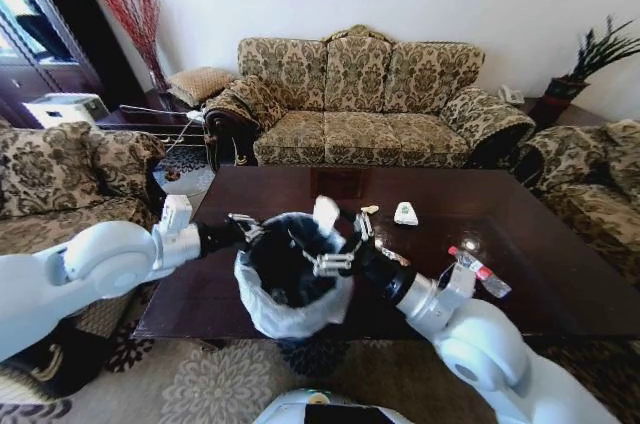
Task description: Move to the front of the table and place the trash on the table into the trash bin.
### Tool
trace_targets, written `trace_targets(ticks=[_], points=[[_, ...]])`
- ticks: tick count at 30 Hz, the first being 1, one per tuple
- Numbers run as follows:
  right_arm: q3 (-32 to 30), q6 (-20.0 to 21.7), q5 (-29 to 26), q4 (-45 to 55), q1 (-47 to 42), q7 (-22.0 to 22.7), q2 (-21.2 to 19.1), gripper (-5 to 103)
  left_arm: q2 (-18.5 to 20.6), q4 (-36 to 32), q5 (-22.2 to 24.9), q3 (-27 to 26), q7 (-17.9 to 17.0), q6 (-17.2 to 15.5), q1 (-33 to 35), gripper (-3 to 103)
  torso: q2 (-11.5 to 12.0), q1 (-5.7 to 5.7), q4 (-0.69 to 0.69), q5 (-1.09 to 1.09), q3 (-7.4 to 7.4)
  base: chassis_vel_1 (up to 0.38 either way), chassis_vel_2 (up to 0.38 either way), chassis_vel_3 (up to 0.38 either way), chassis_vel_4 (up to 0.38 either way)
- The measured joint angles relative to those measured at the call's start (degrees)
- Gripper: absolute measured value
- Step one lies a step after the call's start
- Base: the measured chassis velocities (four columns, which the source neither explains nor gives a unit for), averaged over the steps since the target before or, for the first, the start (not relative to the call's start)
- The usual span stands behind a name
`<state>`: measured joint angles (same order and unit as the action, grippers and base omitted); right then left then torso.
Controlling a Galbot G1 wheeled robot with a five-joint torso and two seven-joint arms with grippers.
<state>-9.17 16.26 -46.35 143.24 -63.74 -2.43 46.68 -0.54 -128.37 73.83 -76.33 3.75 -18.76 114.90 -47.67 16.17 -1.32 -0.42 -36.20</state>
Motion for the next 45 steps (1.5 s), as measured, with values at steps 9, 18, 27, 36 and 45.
trace_targets(ticks=[9, 18, 27, 36, 45], points=[[2.52, -0.99, -6.30, 0.15, 2.63, -6.47, -1.61, 100, 1.74, 2.07, -0.23, -0.27, -0.09, 1.39, -1.77, 1, 0.00, 0.00, 0.01, -0.03, 0.01, 0.000, 0.000, 0.000, 0.000], [4.20, -1.89, -0.70, 0.09, 2.57, -3.24, -1.04, 100, 1.21, -4.37, -0.58, -0.21, 0.56, 1.53, -1.77, 1, 0.00, 0.00, 0.02, -0.02, 0.01, 0.000, 0.000, 0.000, 0.000], [0.30, -4.77, 4.21, 0.05, 2.79, -13.02, -6.75, 100, 2.51, -2.47, -2.39, -0.52, 3.78, 2.53, -2.68, 1, 0.00, 0.00, 0.02, -0.04, 0.00, 0.000, 0.000, 0.000, 0.000], [-8.44, -9.08, -2.29, 0.03, 2.52, -12.32, -14.31, 100, -0.23, -1.71, -6.57, 0.72, 7.30, 3.90, -1.21, 1, 0.00, 0.00, 0.01, -0.04, 0.01, 0.000, 0.000, 0.000, 0.000], [-4.94, -6.12, -3.04, 0.00, 1.03, -14.02, -11.05, 89, 0.75, -4.72, -4.11, 0.16, 6.08, 3.85, -1.96, 1, -0.01, 0.00, 0.02, 0.00, 0.01, 0.000, 0.000, 0.000, 0.000]])
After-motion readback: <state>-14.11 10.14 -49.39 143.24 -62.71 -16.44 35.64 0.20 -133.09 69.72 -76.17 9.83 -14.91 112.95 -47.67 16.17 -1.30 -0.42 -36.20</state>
